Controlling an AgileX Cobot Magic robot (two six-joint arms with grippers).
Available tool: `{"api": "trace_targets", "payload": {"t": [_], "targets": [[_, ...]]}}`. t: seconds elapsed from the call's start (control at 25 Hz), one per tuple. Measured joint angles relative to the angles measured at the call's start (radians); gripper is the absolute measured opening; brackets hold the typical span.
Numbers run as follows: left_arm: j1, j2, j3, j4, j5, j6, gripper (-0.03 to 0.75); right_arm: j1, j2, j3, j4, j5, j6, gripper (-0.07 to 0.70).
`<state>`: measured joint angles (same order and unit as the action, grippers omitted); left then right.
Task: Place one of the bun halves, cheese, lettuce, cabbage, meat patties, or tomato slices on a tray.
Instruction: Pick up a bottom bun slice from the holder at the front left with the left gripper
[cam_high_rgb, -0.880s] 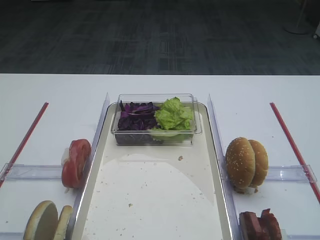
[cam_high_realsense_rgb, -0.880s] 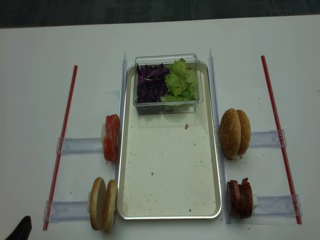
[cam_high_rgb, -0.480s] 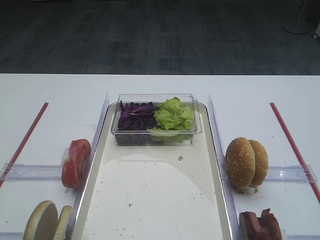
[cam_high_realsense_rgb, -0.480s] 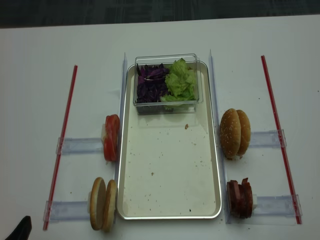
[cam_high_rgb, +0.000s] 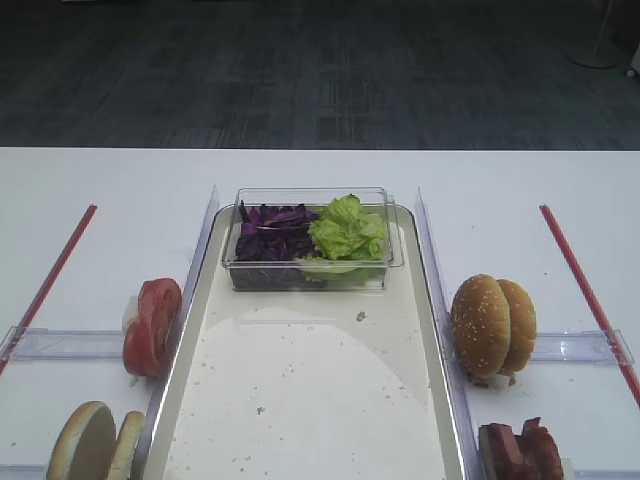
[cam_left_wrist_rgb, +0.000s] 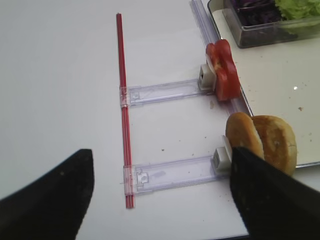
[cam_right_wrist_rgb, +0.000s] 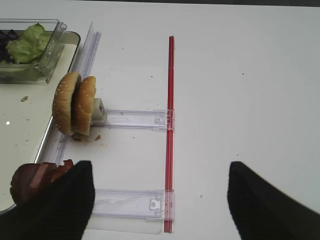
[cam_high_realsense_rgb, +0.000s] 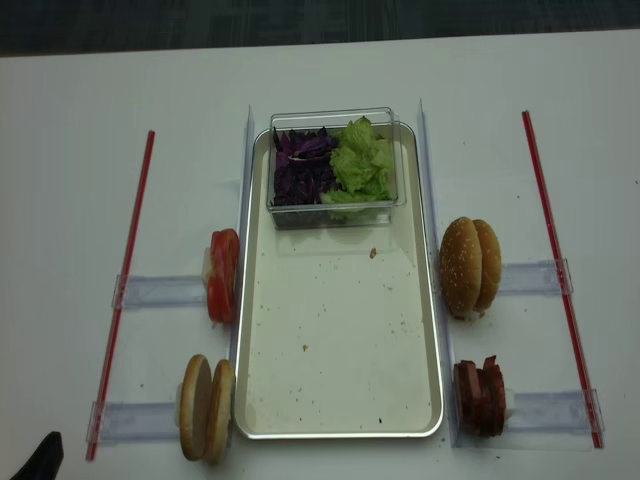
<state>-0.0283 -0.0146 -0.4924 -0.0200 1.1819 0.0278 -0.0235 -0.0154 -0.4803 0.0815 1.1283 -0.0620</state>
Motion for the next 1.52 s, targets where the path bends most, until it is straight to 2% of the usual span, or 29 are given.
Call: {"api": "trace_targets", "payload": {"t": [0.32, 0.48, 0.68, 1.28, 1.52], "targets": [[0.000, 0.000, 0.000, 0.009, 0.001, 0.007, 0.519, 0.000, 0.000, 0.000, 0.000, 0.000, -0.002, 0.571], [0.000, 0.087, 0.000, -0.001, 0.005, 0.007, 0.519, 0.000, 0.000, 0.000, 0.000, 0.000, -0.002, 0.571], [0.000, 0.228, -0.016, -0.038, 0.005, 0.007, 0.519, 0.000, 0.000, 0.000, 0.000, 0.000, -0.002, 0.571], [0.000, 0.741, -0.192, -0.065, -0.015, 0.004, 0.519, 0.000, 0.000, 0.000, 0.000, 0.000, -0.003, 0.571], [0.000, 0.962, -0.264, -0.065, -0.001, 0.002, 0.519, 0.000, 0.000, 0.000, 0.000, 0.000, -0.003, 0.571]]}}
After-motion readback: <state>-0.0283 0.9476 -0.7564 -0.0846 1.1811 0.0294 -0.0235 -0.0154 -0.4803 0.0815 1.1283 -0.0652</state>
